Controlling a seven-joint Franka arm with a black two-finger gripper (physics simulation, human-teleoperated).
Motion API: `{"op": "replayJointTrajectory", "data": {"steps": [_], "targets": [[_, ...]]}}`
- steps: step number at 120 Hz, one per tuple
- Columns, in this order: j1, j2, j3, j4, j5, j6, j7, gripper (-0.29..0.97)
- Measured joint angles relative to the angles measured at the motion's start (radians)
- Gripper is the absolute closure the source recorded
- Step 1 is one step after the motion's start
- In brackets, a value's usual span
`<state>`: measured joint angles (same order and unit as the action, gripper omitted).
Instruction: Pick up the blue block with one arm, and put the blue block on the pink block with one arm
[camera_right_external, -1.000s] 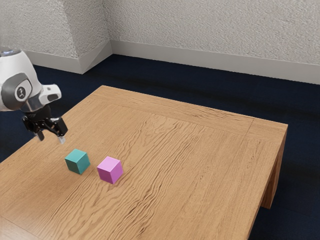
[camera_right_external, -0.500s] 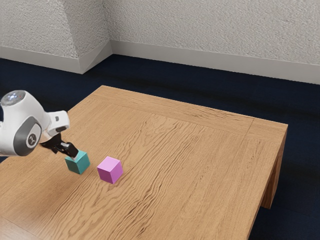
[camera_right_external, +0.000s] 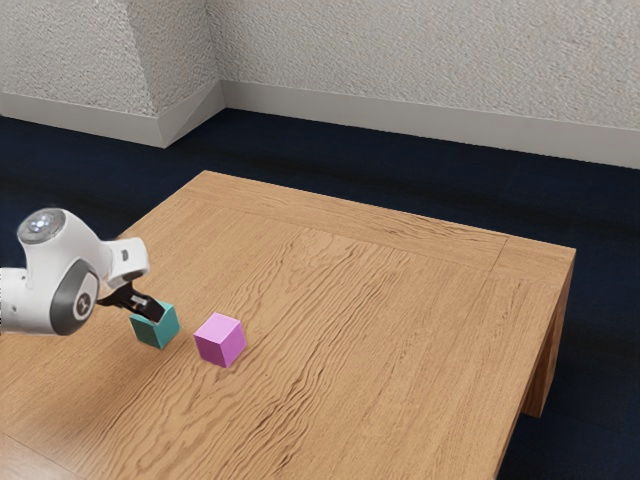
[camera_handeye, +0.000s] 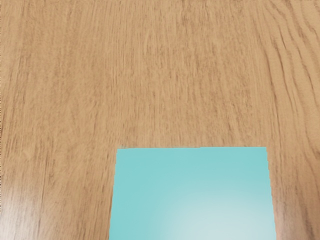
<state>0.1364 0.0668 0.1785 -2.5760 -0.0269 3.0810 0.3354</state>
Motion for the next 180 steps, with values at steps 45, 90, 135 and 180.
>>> {"op": "replayJointTrajectory", "data": {"steps": [45, 90, 135, 180], "targets": [[0.005, 0.115, -0.01, 0.039, -0.034, 0.126, 0.017, 0.04], [0.002, 0.129, -0.021, 0.038, -0.057, 0.178, 0.004, 0.24], [-0.016, 0.076, -0.022, 0.032, -0.06, 0.203, -0.019, 0.29], [-0.125, -0.171, -0.101, -0.031, -0.061, 0.076, -0.068, 0.35]]}}
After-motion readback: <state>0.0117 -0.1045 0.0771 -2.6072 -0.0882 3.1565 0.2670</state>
